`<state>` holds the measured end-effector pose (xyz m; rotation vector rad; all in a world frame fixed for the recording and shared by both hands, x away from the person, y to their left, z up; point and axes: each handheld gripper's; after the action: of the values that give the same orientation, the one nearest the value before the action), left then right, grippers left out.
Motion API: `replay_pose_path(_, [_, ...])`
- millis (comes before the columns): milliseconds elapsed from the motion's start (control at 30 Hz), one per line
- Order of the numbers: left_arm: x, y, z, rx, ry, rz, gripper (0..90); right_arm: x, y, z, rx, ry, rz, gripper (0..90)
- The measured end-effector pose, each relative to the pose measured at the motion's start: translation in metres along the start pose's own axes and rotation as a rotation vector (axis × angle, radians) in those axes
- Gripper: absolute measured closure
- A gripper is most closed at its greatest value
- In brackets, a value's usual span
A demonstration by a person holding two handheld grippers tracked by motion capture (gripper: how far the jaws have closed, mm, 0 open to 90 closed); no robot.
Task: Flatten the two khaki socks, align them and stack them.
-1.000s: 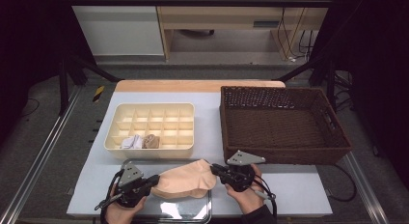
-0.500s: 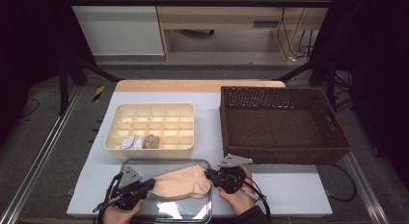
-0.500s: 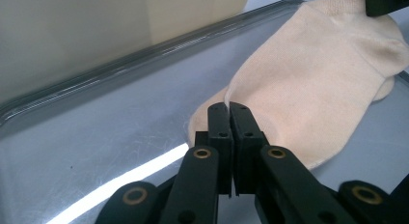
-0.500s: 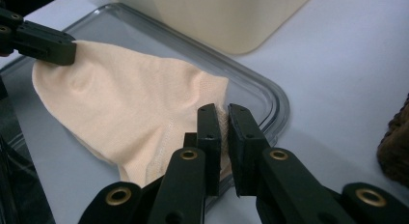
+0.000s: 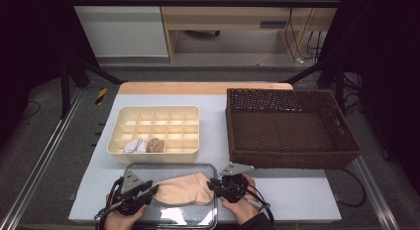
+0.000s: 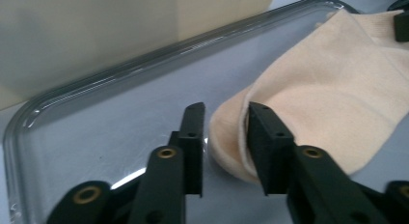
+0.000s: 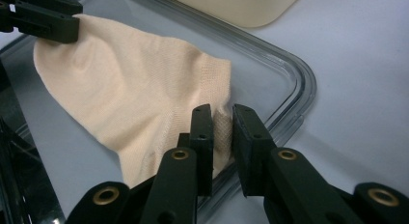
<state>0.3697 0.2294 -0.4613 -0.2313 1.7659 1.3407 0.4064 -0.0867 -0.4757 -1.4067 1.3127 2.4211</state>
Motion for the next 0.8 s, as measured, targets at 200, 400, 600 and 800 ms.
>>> replay_pose_path(200, [0.005,-0.007,-0.001,0.000,-0.001,0.049,59.1,0.003,-0.004,0.004,0.014,0.017,-0.026,65.0])
replay_pose_path(400, [0.007,-0.007,-0.003,0.018,0.006,0.046,65.7,0.005,-0.008,0.007,0.068,0.078,-0.042,59.0])
replay_pose_path(600, [0.008,-0.007,-0.004,0.037,0.005,0.045,78.1,0.010,-0.014,0.015,-0.005,0.070,-0.034,80.2])
replay_pose_path(800, [0.004,-0.011,-0.003,0.049,0.008,0.023,85.3,0.008,0.002,-0.001,-0.013,0.000,-0.044,82.5])
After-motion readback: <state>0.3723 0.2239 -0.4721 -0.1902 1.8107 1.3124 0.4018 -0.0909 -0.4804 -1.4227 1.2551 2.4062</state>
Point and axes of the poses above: each handheld gripper's, and its own axes: y roughly backward along the jaws, x roughly out of its underside, z roughly to its left, and after that the axes turned 2 degrees about z, right-handed
